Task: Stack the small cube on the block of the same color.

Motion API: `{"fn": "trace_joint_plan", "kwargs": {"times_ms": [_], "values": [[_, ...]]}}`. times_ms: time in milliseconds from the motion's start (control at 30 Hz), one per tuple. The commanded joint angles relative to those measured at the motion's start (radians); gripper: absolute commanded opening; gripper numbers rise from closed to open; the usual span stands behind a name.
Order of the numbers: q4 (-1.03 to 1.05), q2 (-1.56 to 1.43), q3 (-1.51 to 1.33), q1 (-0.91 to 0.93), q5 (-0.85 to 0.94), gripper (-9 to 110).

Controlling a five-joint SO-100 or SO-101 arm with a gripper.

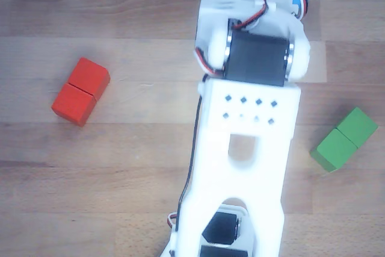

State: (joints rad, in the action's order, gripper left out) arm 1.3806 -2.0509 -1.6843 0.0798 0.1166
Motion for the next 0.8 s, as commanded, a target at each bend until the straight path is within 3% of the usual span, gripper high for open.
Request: {"fn": "trace_joint_plan", "kwargs": {"times_ms": [0, 233, 767], "values": [[0.135, 0.043, 0.103, -0.006, 0.003, 1], [0.360, 0.123, 0.103, -0.003, 0.002, 1], [0.344, 0.158, 0.103, 0.009, -0.008, 0]]}}
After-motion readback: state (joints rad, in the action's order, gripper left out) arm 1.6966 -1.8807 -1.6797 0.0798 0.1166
